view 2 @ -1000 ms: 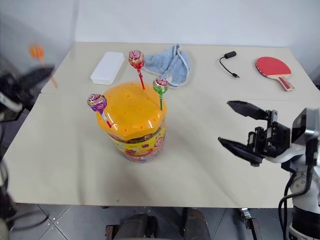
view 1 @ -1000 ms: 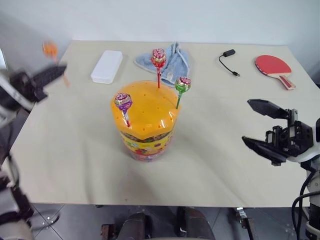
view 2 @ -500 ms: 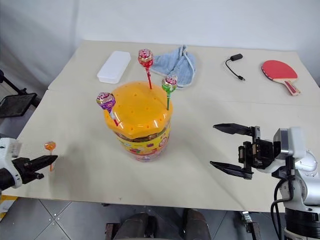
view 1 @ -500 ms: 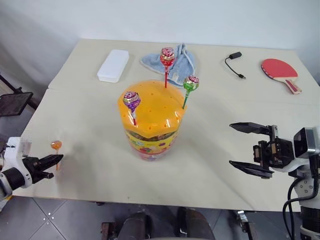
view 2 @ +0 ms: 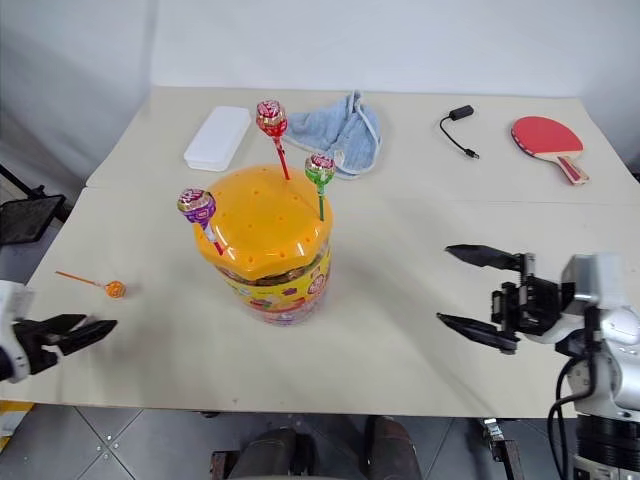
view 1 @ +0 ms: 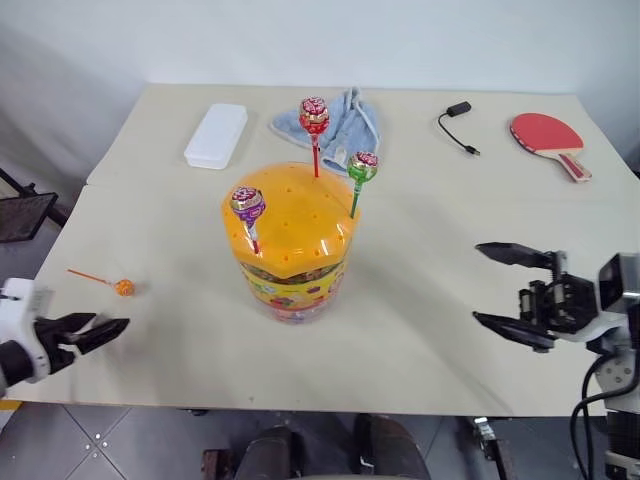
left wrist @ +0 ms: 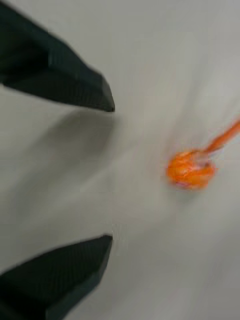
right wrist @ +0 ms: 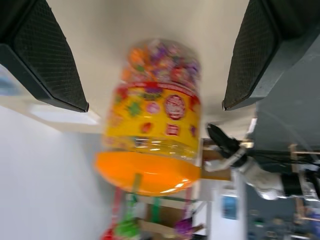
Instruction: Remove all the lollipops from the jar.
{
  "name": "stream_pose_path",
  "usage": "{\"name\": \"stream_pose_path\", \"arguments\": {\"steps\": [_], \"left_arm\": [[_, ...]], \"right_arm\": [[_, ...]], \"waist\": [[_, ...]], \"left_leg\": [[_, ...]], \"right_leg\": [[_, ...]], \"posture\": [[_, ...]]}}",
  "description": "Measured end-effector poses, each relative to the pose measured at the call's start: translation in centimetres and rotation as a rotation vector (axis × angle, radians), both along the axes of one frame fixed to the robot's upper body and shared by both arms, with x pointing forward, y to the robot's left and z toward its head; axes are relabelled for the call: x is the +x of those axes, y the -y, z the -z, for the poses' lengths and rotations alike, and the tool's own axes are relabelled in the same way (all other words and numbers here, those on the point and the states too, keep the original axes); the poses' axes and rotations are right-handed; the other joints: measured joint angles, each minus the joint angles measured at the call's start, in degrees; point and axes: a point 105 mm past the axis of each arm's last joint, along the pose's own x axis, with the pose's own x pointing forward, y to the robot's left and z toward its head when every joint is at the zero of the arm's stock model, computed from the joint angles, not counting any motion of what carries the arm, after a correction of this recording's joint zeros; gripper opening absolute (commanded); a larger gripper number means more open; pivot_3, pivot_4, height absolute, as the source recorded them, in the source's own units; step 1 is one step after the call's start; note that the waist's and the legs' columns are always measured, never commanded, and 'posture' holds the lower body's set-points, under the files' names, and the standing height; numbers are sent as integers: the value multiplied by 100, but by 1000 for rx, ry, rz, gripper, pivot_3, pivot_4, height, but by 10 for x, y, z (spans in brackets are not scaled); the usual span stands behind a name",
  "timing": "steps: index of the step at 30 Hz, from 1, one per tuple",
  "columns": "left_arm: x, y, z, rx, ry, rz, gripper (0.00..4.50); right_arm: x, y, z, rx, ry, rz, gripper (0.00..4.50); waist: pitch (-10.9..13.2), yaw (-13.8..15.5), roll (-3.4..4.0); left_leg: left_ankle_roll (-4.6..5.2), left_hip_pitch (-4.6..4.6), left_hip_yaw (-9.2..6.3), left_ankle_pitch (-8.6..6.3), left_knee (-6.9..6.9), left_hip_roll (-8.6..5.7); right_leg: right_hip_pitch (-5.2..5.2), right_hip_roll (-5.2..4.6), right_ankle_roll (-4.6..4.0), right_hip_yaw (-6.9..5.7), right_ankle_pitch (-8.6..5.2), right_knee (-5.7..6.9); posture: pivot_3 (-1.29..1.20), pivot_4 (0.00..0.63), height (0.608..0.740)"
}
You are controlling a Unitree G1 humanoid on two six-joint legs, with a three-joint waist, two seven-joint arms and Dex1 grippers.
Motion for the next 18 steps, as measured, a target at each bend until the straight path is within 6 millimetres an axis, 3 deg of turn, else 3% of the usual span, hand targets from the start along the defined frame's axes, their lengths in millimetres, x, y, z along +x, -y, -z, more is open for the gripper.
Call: {"name": "stream_pose_path", "arguments": {"steps": [3,5,6,10,11,15,18], "left_arm": [[4,8,-48,59,171,205,4187],[7,30,-73,26,284,360,4187],[8,50,-83,-11,322,468,4187],[11,120,-101,-107,390,795,4187],[8,150,-106,-134,406,928,4187],[9,192,-116,-206,484,1096,4187],[10,212,-125,-236,517,1162,4187]], "right_arm": [[-3,17,-10,18,8,41,4500],[-9,25,-6,18,-19,68,4500],[-11,28,-1,17,-43,80,4500],[-14,31,-2,15,-21,99,4500],[-14,31,-2,6,-10,100,4500],[-15,32,-1,-12,-2,117,4500],[-16,30,2,-36,-7,125,4500]], "waist": [[0,33,-1],[2,69,9],[3,76,9],[8,63,14],[7,57,14],[9,32,14],[10,28,12]], "left_leg": [[-9,0,-9,-11,0,-4],[-2,0,-9,-14,0,-8],[9,0,-9,-11,0,-8],[19,-2,-1,-6,8,-12],[22,-2,0,-4,11,-12],[21,1,12,0,13,-8],[23,2,18,3,14,-8]], "right_leg": [[7,-10,-2,-7,-1,-11],[6,-18,-1,-8,-1,-7],[7,-18,0,-7,0,2],[16,-12,19,-4,11,3],[19,-4,22,-2,12,4],[18,36,23,2,13,5],[18,47,24,6,12,8]], "posture": [[0,150,740],[0,150,740],[0,150,740],[0,150,740],[0,150,740],[0,150,740],[0,150,740]]}}
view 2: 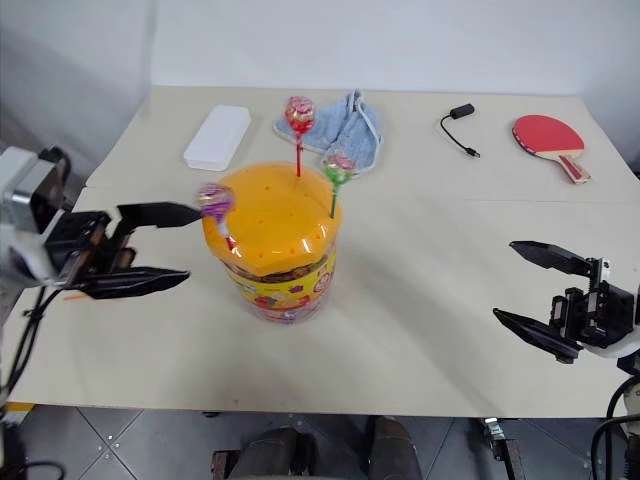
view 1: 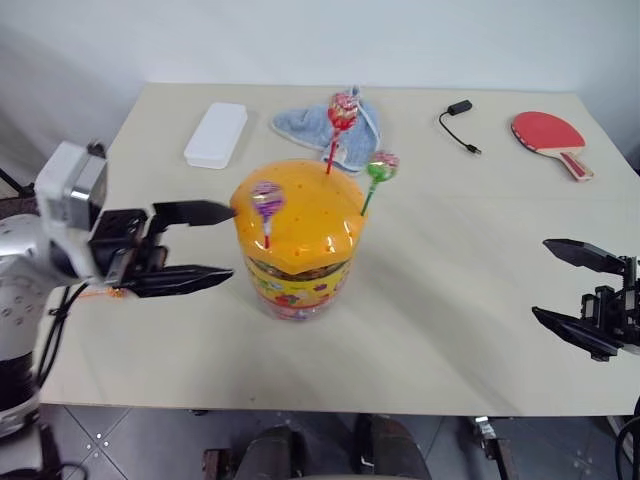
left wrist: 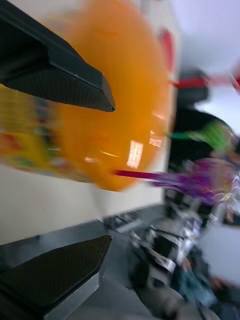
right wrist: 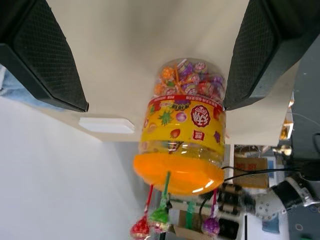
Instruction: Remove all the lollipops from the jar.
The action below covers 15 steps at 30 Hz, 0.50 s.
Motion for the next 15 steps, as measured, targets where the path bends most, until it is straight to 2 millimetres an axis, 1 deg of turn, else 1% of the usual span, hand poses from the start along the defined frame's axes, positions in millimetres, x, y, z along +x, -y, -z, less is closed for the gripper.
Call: {"name": "stream_pose_path", "arguments": {"steps": [1,4,6,8,15], "left_arm": [[-1,6,-2,5,11,22,4187],[0,13,-2,2,8,49,4187],[0,15,-1,-2,0,59,3804],[0,17,0,7,-10,66,3310],[2,20,5,24,-38,59,1078]], "right_arm": [[0,-2,0,-10,0,-1,4500],[0,-6,-2,-16,12,7,4500],[0,-9,-3,-16,21,12,4500],[1,-10,-4,-9,28,21,4500],[0,-16,-5,-12,36,29,4500]], "waist": [[0,0,0],[0,0,0],[1,4,-1],[1,14,-1],[1,117,-2]], "left_leg": [[0,0,2,0,1,0],[1,4,6,1,1,0],[2,4,5,1,2,1],[3,4,4,2,4,-1],[5,3,3,3,6,-3]], "right_leg": [[0,1,0,2,0,0],[1,6,1,8,0,-1],[2,6,2,11,0,-2],[4,5,4,11,1,-3],[6,4,9,14,4,-8]], "posture": [[0,150,740],[0,150,740],[0,150,740],[0,150,740],[0,150,740]]}}
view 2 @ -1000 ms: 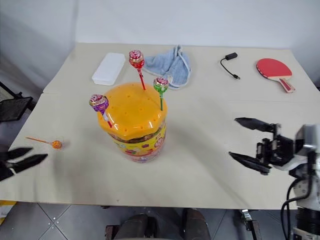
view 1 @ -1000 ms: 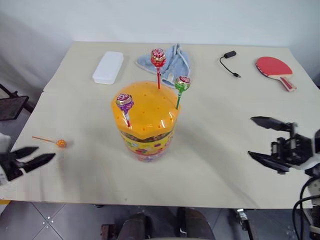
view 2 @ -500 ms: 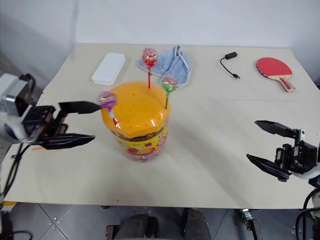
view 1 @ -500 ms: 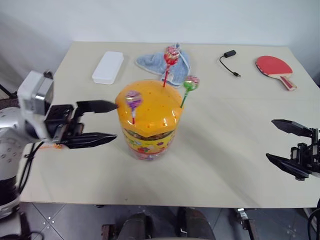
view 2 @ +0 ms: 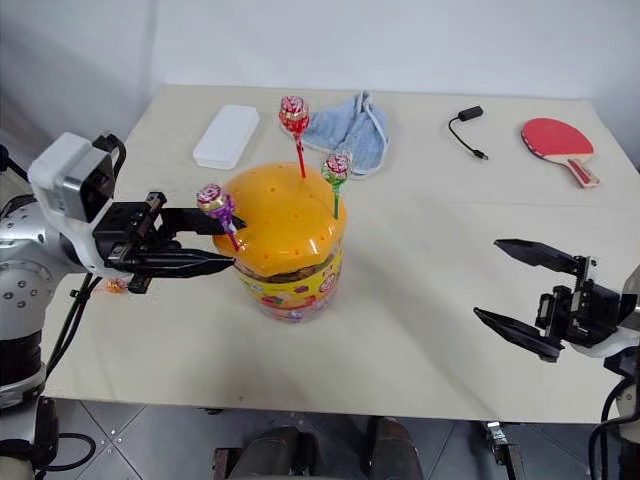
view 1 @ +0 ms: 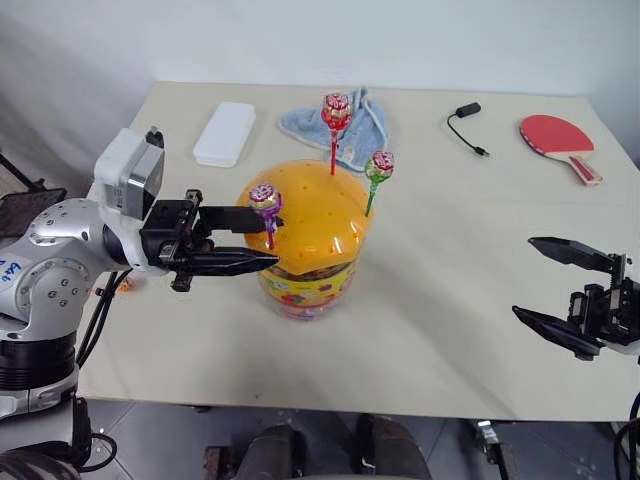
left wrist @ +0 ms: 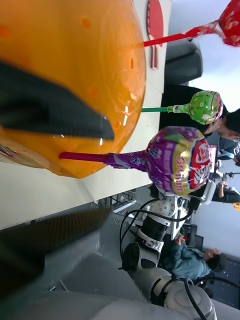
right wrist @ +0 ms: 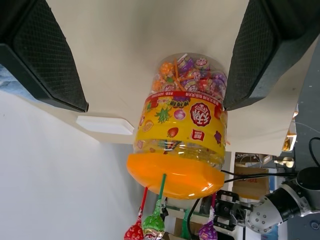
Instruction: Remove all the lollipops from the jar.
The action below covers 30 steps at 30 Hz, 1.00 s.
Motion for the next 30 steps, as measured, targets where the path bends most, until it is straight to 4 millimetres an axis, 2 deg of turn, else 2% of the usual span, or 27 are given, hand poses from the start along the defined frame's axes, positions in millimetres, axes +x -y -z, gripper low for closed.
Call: {"name": "stream_pose_path", "arguments": {"steps": [3,4,8,11,12,14,16,17,19,21,22,24,25,27,30], "left_arm": [[3,2,0,-12,-6,-15,146],[4,3,0,-18,-8,-25,33],[4,3,-4,-55,-43,-31,33],[-1,-6,-20,-121,-73,-32,33],[1,-11,-29,-162,-69,-52,33],[7,-34,-52,-269,-46,-148,33],[10,-58,-63,-316,-41,-247,33],[9,-70,-62,-320,-47,-298,33],[14,-107,-40,-270,-102,-486,33],[16,-147,0,-177,-195,-683,33],[11,-164,21,-117,-235,-759,33],[-14,-203,73,40,-339,-910,33],[-16,-206,76,47,-347,-921,33],[-41,-221,97,196,-336,-960,33],[-57,-226,118,293,-333,-976,33]], "right_arm": [[0,-7,0,12,-3,-16,4500],[1,-10,0,20,-4,-24,4500],[4,-20,-5,70,6,-51,4500],[7,-28,-12,120,27,-66,4500],[8,-29,-14,135,29,-71,4500],[9,-37,-19,155,41,-104,4500],[11,-40,-21,163,48,-115,4500],[12,-42,-22,163,49,-126,4500],[12,-47,-21,156,49,-153,4500],[12,-48,-19,140,49,-174,4500],[13,-49,-17,133,46,-184,4500],[15,-45,-11,105,28,-181,4500],[16,-43,-10,103,24,-177,4500],[17,-44,-5,78,19,-190,4500],[21,-40,1,66,1,-177,4500]], "waist": [[0,1,0],[0,-1,-1],[2,-4,-4],[4,-11,-6],[4,-9,-6],[4,-13,-6],[4,-33,-6],[3,-58,-5],[3,-141,-1],[6,-168,0],[9,-176,-6],[14,-203,-19],[14,-185,-24],[10,-148,-36],[12,-87,-30]], "left_leg": [[0,0,-1,0,0,0],[0,0,-1,0,0,0],[0,0,-3,0,0,1],[-1,0,-9,0,0,4],[-1,-1,-12,0,1,3],[-3,-1,-14,2,1,4],[-3,-1,-14,2,-3,2],[-4,0,-13,1,-5,2],[-5,11,-8,0,-18,0],[-9,14,7,-2,-30,2],[-11,14,12,-3,-30,6],[-15,13,19,-10,-35,12],[-16,11,17,-11,-34,14],[-21,3,-2,-17,-28,13],[-43,4,-13,-34,-27,3]], "right_leg": [[1,0,0,0,0,0],[1,0,0,0,0,0],[1,-1,0,-1,0,0],[1,-15,0,-3,0,-1],[1,-14,0,-6,0,1],[2,-16,0,-5,0,0],[1,-10,0,-8,0,0],[1,-3,0,-8,-1,-2],[1,6,0,-7,-3,-1],[-9,22,2,-18,-5,-9],[-13,29,3,-19,-5,-12],[-19,31,1,-15,-6,-19],[-17,30,0,-13,-6,-22],[-18,-21,-5,7,-8,-28],[-17,-45,-7,5,-9,-46]], "posture": [[0,150,740],[0,150,740],[0,150,740],[0,150,740],[0,150,740],[0,150,740],[0,150,740],[0,150,740],[0,150,740],[0,150,740],[0,150,740],[0,150,740],[0,150,740],[0,150,740],[0,150,740]]}}
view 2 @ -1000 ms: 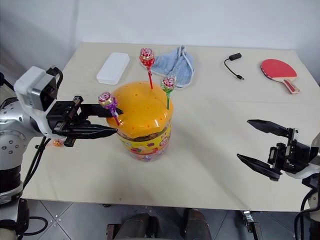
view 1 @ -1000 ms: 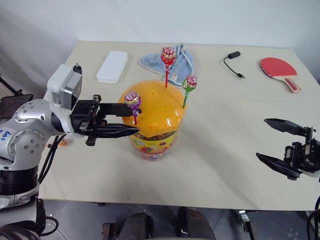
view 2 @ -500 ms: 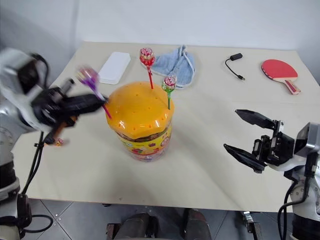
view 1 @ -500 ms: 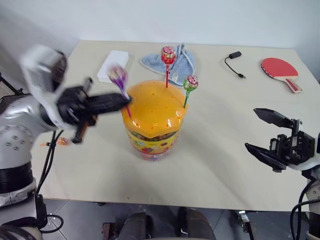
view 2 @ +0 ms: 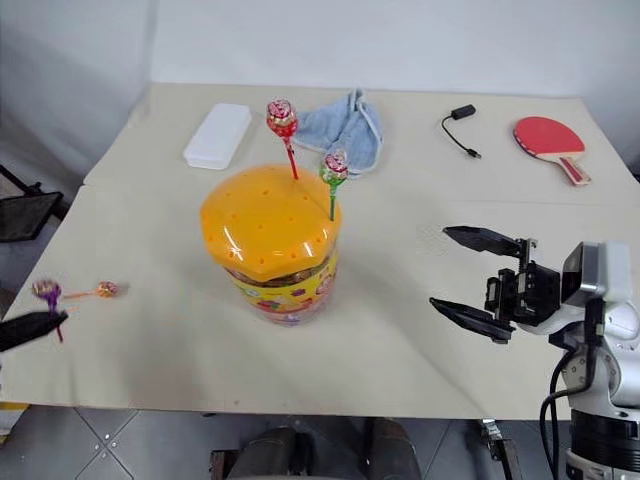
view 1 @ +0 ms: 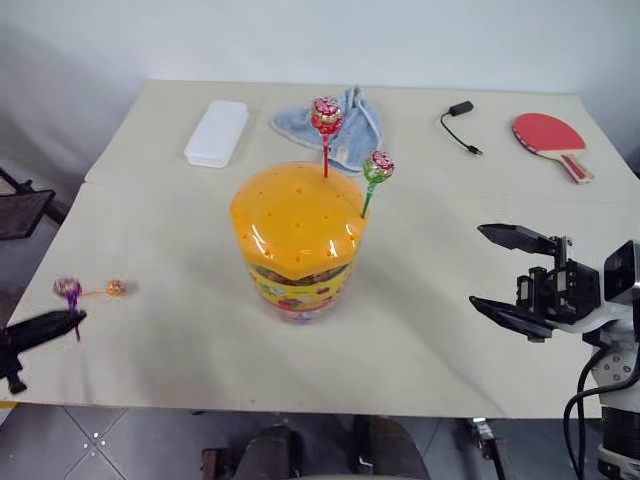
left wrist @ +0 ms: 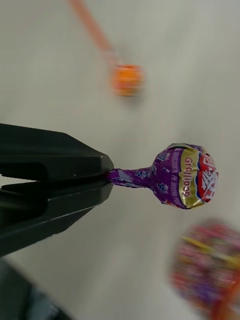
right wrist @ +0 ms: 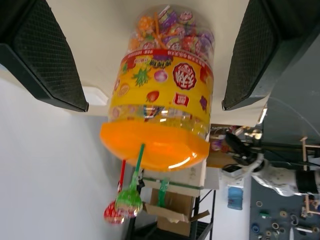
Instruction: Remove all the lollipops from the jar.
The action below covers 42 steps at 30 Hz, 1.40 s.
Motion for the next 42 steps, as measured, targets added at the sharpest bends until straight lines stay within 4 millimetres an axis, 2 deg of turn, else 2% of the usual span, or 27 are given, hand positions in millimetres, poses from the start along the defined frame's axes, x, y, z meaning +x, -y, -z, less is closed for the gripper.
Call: {"name": "stream_pose_path", "arguments": {"steps": [6,11,14,17,20,21,23,26,29,33,36,40,42], "left_arm": [[-2,-11,48,324,-61,55,33],[15,-12,53,420,-6,81,33],[16,-10,53,415,-19,109,705],[16,-5,53,370,-35,135,1601],[17,-3,50,348,-32,159,2474],[20,-3,48,317,-18,144,2715],[25,-6,32,222,43,97,2715],[19,-5,7,68,103,99,2715],[20,12,-23,-73,157,148,2715],[34,51,-71,-191,302,265,2715],[42,75,-87,-256,362,323,3305],[49,104,-88,-323,372,398,4454],[51,108,-92,-345,390,406,4454]], "right_arm": [[5,4,12,-33,-32,8,4500],[6,5,10,-59,-45,15,4500],[5,6,12,-70,-73,23,4500],[5,9,14,-78,-123,52,4500],[10,16,7,-37,-151,128,4500],[11,18,6,-40,-160,153,4500],[7,19,6,-65,-187,168,4500],[1,12,-3,-29,-208,137,4500],[2,-3,-24,24,-196,71,4500],[11,-42,-45,7,-224,-14,4500],[27,-59,-52,-10,-262,20,4500],[36,-81,-55,-12,-289,3,4500],[37,-88,-53,-14,-313,-13,4500]], "waist": [[-7,-2,19],[-11,-42,35],[-11,-43,38],[-11,-51,38],[-10,-62,38],[-10,-63,38],[-7,-51,30],[-7,-82,29],[-6,-126,26],[-3,-135,32],[-4,-139,34],[-4,-176,31],[-4,-191,30]], "left_leg": [[1,2,5,-2,-12,0],[25,4,6,12,-16,1],[27,5,5,12,-16,1],[31,5,5,10,-16,1],[32,4,6,8,-16,1],[32,4,5,8,-16,1],[32,-1,-3,8,-16,3],[35,0,3,6,-14,4],[37,0,1,6,-6,4],[25,3,-8,2,-5,4],[31,1,-6,6,-6,1],[33,-9,-8,6,-5,-1],[34,-17,-9,6,-1,-1]], "right_leg": [[-9,-4,-4,4,2,7],[-10,-7,-6,-1,0,26],[-9,-8,-6,-1,0,28],[-8,-9,-6,-1,0,32],[-9,-9,-6,-2,0,32],[-9,-9,-6,-2,0,32],[-10,-8,-6,-10,0,33],[-7,-7,-6,-9,0,30],[-4,-8,-3,-6,1,30],[-7,-10,-10,-5,-2,27],[-9,-8,-10,-7,-2,48],[-12,9,-9,-19,-2,47],[-16,16,-9,-24,-2,47]], "posture": [[0,150,740],[0,150,740],[0,150,740],[0,150,740],[0,150,740],[0,150,740],[0,150,740],[0,150,740],[0,150,740],[0,150,740],[0,150,740],[0,150,740],[0,150,740]]}}
